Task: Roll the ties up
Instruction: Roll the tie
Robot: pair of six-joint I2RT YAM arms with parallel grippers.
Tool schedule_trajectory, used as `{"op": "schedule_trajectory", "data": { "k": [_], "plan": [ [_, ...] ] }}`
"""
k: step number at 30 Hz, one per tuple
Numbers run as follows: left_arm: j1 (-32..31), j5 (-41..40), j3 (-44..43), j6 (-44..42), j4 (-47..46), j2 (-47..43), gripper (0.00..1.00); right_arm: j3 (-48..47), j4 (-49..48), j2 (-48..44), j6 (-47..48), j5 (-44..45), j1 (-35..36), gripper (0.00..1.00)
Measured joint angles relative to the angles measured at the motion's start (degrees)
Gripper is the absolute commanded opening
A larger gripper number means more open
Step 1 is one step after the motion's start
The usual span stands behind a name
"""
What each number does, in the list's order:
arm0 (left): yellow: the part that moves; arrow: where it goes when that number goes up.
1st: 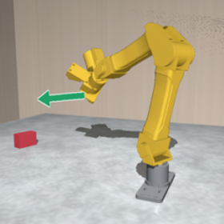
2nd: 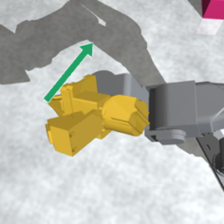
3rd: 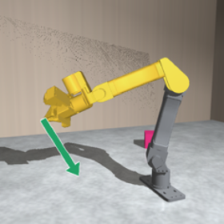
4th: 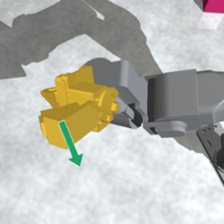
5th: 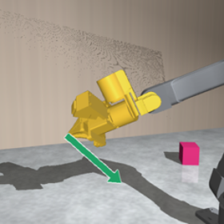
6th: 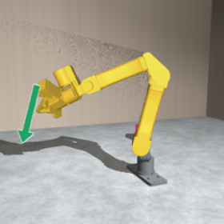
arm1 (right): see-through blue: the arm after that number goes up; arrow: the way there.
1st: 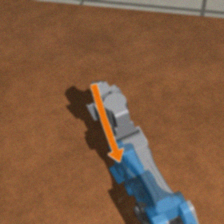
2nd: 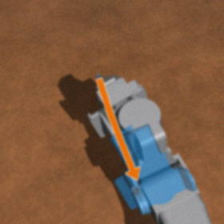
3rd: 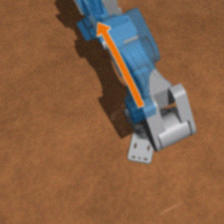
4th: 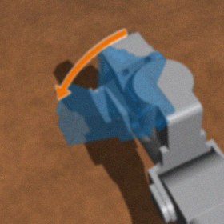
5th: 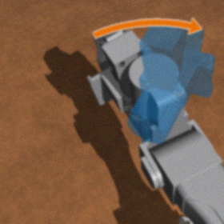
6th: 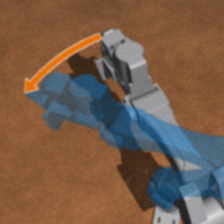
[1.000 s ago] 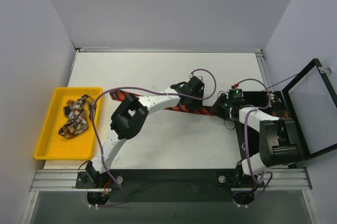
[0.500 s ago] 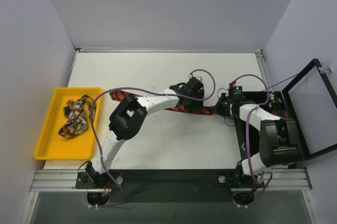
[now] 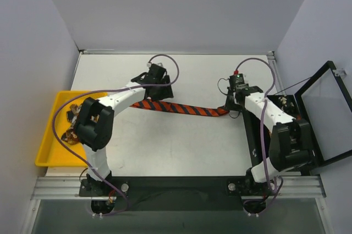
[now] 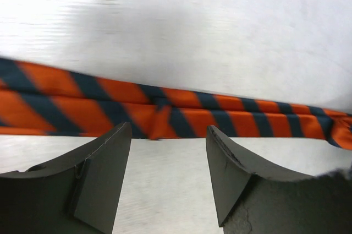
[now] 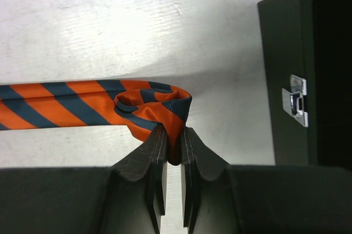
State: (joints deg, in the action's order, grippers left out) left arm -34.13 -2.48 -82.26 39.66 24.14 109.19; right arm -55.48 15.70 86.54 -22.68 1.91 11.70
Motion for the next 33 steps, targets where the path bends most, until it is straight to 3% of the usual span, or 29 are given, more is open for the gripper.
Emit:
{"op": "schedule_trajectory", "data": {
  "k": [5,20,33],
  "plan": [
    [6.25,-1.01,7.43,-0.55,-0.35,-3.58,0.67,-9.40,8.11,6.99,0.72,12.04,6.47,0.00],
    [8.46,-1.16,16.76,-2.89,0.28,-9.38,0.66,-26.88,33.09,25.16,-10.32,39.43,14.10,0.00],
    [10.23,-1.38,20.26,-2.56,-0.02,-11.56,0.63,-32.44,42.80,34.71,-19.87,49.86,18.91,0.00]
  ]
}}
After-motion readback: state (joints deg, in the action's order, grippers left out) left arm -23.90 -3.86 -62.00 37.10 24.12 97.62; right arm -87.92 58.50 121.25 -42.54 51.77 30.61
